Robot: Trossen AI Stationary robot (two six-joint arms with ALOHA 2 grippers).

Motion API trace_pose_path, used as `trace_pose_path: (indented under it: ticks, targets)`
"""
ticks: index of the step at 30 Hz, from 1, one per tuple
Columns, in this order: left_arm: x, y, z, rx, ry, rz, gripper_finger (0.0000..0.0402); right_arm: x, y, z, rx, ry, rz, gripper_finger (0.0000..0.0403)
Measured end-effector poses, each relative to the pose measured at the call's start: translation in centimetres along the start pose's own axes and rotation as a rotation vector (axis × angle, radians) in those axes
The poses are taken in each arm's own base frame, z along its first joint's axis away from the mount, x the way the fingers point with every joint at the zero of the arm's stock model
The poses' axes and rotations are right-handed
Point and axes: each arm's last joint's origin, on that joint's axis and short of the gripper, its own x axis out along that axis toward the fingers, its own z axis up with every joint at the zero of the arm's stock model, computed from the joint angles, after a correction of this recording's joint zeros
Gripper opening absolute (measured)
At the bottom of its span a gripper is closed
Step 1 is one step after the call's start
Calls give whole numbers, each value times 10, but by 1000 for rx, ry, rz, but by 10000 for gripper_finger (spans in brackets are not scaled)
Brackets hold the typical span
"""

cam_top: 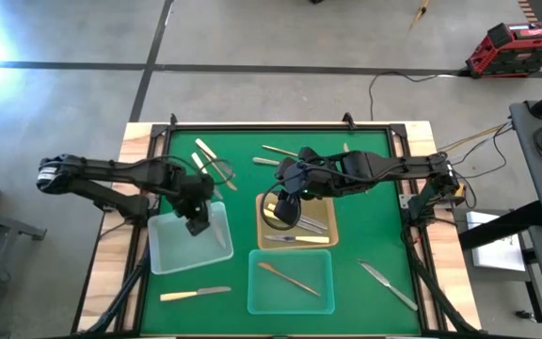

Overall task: Sort silverware by color (type)
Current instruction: Put the yellow table knife into the orange bin

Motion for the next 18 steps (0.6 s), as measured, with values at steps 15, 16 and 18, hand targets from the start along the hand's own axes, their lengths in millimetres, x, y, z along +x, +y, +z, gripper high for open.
trace_pose_path:
  ticks: [15,16,18]
  targets:
    - [7,-4,-9,36,20,122,208,0,0,0,0,0,0,189]
    - [6,-3,-9,39,15,127,208,0,0,0,0,0,0,189]
    - [6,-3,-9,56,-7,154,208,0,0,0,0,0,0,189]
